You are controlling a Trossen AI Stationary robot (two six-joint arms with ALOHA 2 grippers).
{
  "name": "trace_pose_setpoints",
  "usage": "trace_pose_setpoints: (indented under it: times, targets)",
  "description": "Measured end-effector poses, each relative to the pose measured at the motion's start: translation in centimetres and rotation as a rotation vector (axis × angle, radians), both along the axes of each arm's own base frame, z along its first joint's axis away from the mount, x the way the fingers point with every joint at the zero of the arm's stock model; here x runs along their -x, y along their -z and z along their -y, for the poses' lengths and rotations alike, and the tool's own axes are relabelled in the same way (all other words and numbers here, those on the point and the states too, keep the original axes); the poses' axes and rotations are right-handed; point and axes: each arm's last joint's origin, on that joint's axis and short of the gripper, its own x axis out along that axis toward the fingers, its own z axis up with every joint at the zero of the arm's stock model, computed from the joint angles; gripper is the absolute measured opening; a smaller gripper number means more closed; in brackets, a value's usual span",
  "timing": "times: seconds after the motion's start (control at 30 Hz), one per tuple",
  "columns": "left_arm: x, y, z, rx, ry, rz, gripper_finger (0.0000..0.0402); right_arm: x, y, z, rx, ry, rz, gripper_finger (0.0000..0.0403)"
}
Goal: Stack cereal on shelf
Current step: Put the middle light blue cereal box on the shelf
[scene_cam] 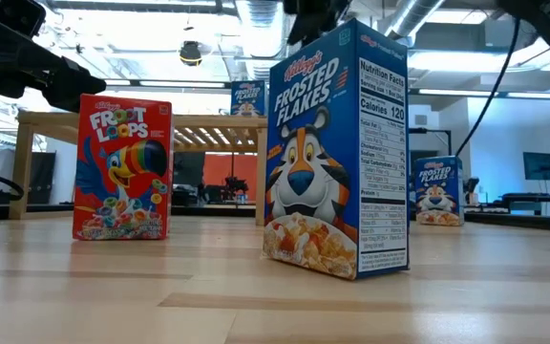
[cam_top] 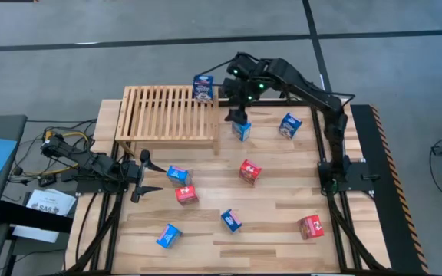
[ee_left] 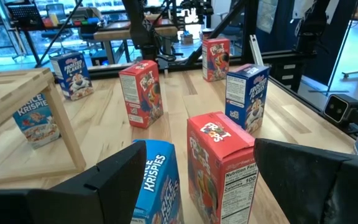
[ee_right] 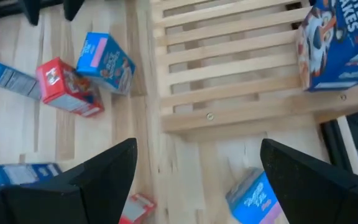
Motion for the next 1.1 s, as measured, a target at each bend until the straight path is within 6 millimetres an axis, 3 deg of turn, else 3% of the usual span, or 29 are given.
trace_pose_setpoints:
  times: [0.43,1.1]
  targets:
    - [0.0,0.0,0.0,0.0,0.0,0.0,0.0289,2.7,-3.3,-6.6,0.126,0.036,-0.064,0.0364]
    - [0.0,0.0,0.0,0.0,0.0,0.0,0.0289,2.7,-3.3,-12.8,0.247,0.022,-0.127,0.0364]
